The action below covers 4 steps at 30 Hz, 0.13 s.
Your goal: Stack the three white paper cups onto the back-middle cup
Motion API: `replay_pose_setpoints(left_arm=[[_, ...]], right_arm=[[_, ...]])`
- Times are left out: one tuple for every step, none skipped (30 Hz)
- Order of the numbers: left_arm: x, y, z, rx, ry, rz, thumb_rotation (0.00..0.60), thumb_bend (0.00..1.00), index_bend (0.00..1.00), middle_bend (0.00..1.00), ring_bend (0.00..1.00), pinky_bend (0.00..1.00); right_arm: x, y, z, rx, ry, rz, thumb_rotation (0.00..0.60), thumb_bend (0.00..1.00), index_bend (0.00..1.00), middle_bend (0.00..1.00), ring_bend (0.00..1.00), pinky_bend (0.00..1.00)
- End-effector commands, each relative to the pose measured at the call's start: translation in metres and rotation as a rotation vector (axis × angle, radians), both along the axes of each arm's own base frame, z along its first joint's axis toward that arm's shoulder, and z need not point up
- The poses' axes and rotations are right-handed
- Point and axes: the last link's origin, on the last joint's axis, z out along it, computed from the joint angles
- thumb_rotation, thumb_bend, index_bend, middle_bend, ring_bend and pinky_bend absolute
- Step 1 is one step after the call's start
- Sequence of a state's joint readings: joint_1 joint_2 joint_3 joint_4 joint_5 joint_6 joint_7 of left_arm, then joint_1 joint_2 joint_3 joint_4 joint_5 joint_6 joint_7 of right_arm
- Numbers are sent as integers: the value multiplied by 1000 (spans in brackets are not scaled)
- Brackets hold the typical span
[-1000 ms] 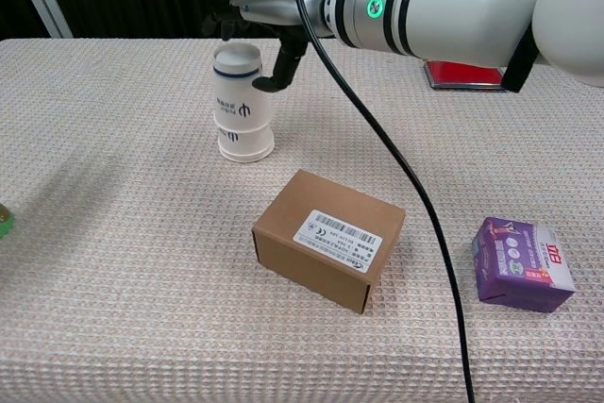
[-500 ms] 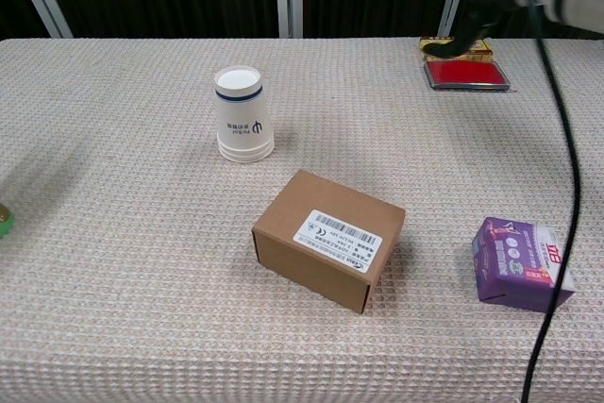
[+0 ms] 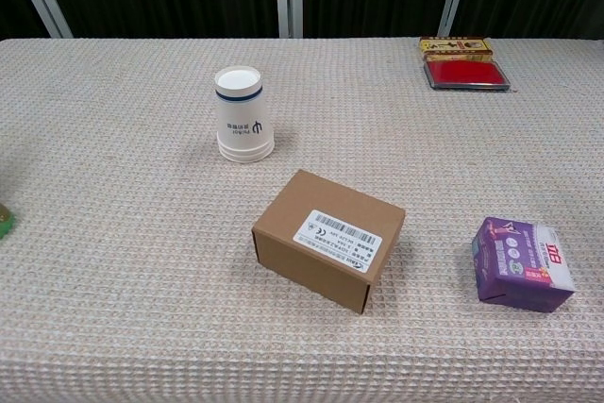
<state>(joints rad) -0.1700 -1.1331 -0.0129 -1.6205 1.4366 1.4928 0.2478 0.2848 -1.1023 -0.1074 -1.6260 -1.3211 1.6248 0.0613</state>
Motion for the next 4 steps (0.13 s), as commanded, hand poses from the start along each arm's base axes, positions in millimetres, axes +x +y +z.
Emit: replay_pose_setpoints(left_arm=[[-2, -19, 1, 9, -9, 18, 600, 157, 225, 99, 117, 162], [-3, -23, 0, 8, -15, 25, 600, 157, 225, 99, 117, 161], [-4, -29, 0, 6, -22, 33, 600, 157, 225, 99, 117, 161], [-5, -33, -1, 4, -27, 39, 600, 157, 225, 99, 117, 160]], right_arm=[[-18, 25, 2, 4, -14, 3, 600, 316, 47, 143, 0, 58], [-20, 27, 1, 3, -20, 6, 600, 316, 47, 143, 0, 58], [-22, 29, -1, 5, -25, 11, 600, 316, 47, 143, 0, 58], [-23, 29, -2, 8, -27, 16, 600, 317, 47, 143, 0, 58]])
